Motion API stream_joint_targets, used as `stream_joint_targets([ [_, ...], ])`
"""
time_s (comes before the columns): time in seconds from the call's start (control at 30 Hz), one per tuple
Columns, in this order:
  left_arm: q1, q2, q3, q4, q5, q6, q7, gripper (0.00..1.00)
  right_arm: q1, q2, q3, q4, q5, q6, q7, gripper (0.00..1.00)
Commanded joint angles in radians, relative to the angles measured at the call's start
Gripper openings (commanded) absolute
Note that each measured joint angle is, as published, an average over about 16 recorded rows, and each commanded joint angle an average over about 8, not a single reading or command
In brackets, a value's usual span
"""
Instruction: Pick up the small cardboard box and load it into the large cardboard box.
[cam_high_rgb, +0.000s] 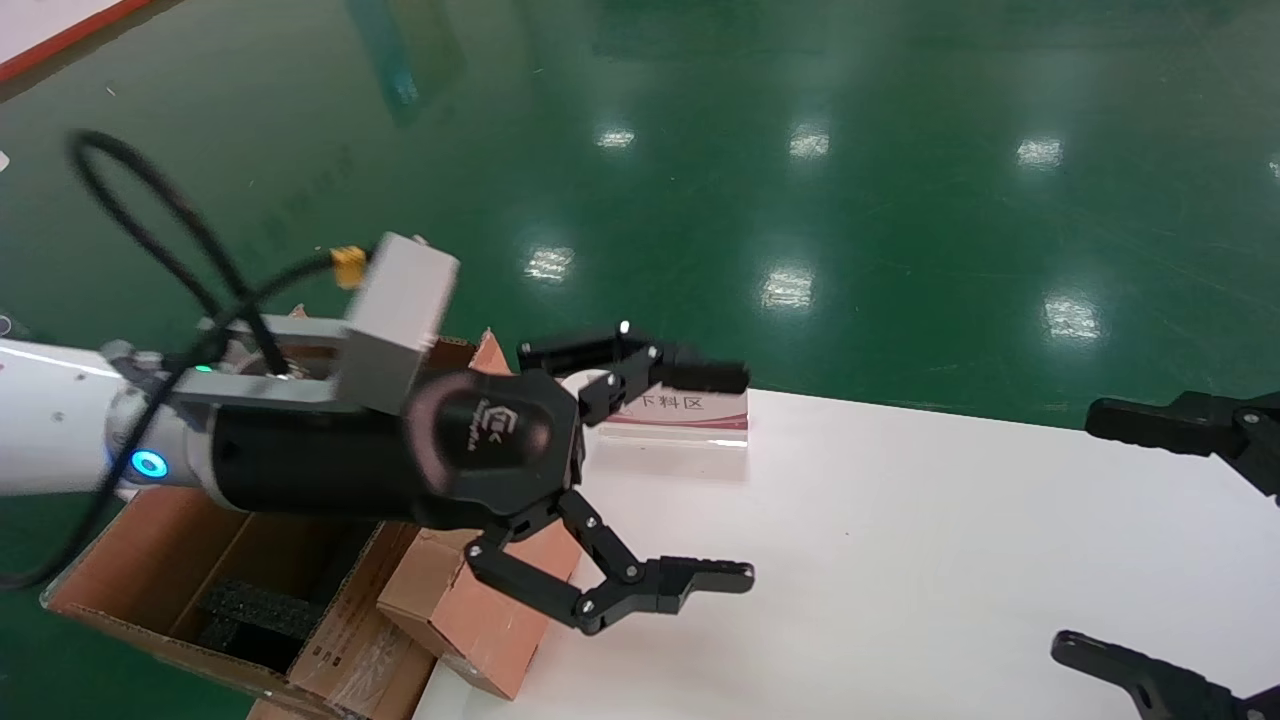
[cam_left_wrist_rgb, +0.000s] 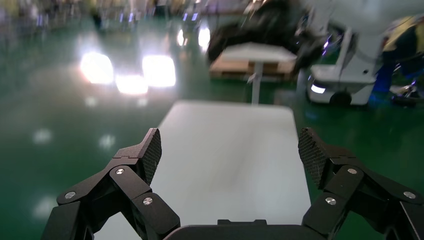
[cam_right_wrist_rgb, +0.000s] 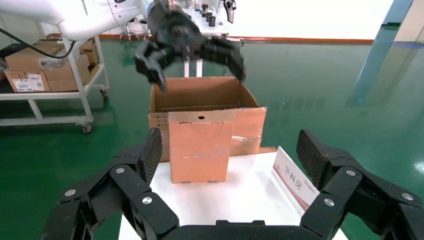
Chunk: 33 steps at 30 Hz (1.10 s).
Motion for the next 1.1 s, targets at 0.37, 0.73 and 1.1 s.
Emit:
stream_joint_targets([
  [0.37, -0.126, -0.034, 0.090, -0.050, 0.246, -0.004, -0.095, 1.00, 0.000, 0.000, -0.001, 0.000, 0.001, 0.000, -0.001, 1.00],
  [0.73, -0.362, 0.013, 0.226, -0.059, 0.538, 0.076, -0.186, 1.00, 0.001, 0.001, -0.002, 0.000, 0.001, 0.000, -0.001, 1.00],
  [1.1, -0.538, 0.070, 0.431, -0.057, 0.719, 0.100, -0.406, 1.00, 0.001, 0.001, -0.002, 0.000, 0.002, 0.001, -0.001, 1.00],
])
